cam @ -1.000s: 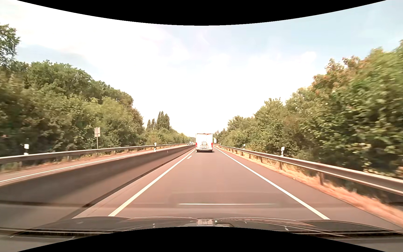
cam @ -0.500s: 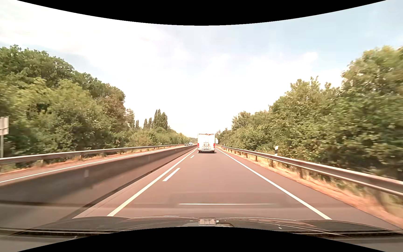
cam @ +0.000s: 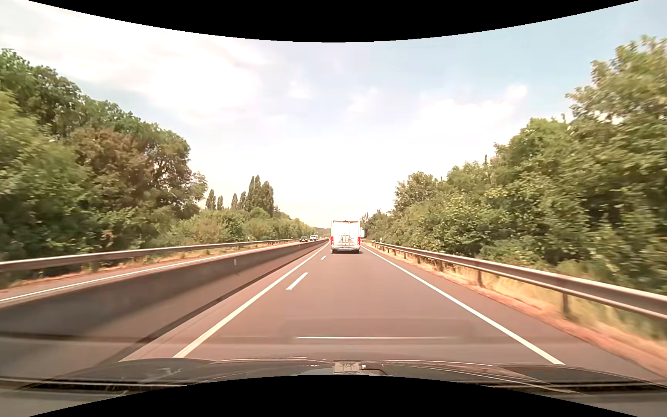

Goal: Follow the waypoints while adhering to traffic rules and regulations

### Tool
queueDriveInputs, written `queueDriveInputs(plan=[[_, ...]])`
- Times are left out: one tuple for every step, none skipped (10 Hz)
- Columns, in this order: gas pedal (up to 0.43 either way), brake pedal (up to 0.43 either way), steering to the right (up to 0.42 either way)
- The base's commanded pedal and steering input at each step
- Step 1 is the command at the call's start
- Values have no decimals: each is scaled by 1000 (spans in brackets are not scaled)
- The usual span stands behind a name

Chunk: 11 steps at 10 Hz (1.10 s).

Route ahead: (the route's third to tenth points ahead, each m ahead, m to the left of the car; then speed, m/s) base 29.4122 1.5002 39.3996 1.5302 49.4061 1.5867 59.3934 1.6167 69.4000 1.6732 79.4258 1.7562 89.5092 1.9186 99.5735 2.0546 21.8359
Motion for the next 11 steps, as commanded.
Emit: queueDriveInputs(plan=[[319,0,-3],[331,0,-3],[331,0,-3],[339,0,-5],[339,0,-5],[350,0,-5],[350,0,-5],[350,0,-5],[358,0,-5],[358,0,-5],[370,0,-5]])
